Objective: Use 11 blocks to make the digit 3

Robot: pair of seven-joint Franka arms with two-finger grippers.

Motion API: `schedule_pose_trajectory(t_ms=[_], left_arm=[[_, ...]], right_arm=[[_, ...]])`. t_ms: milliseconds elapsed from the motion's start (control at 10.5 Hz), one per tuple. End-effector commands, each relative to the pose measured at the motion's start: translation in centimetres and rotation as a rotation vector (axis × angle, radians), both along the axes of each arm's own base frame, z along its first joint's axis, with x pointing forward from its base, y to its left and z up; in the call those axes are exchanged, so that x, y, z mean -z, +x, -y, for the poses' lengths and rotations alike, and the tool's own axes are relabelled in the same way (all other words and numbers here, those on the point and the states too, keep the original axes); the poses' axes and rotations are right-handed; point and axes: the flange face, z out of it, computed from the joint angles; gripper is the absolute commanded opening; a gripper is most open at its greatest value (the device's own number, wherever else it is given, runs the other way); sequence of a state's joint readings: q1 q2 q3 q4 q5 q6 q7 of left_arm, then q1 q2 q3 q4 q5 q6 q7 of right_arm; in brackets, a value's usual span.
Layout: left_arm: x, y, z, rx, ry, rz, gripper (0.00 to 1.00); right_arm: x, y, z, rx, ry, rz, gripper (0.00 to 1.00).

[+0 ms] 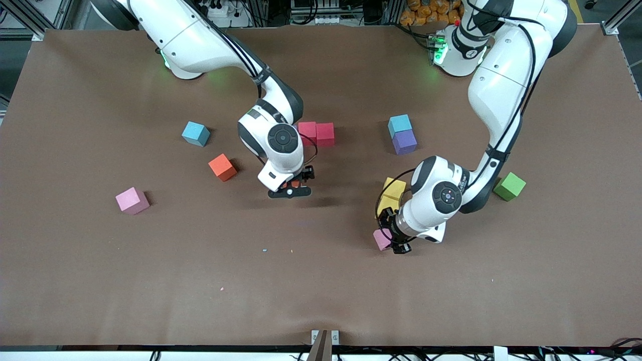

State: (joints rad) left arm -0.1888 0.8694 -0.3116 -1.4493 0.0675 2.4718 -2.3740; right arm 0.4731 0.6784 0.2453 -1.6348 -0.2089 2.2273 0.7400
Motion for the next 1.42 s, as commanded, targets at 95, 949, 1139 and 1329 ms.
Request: schedule_pose_trajectory(t_ms=[95,949,1139,1329], left_arm=[[-1.7,0.1,0.9,0.025,-0.010,0.026,0.00],[-7.6,-7.2,13.3,0.236,-0.081,0.016,0.00],[-6.9,-9.2,15.8,0.252,-0.083,-0.008,0.00],[-6.0,-11.6,18.2,0.273,-0.072,-0.034,0.00]], right_arm=[[-7.0,2.5,2.1,0.119,0.072,0.001,1.00],[-17.8,10.6,21.6,0.394,0.032,0.024,1.00],[-16.9,10.8,26.5,0.450,-0.023,-0.058,1.00],[-16.4,10.7,31.1,0.471,-0.059,-0.139,1.00]])
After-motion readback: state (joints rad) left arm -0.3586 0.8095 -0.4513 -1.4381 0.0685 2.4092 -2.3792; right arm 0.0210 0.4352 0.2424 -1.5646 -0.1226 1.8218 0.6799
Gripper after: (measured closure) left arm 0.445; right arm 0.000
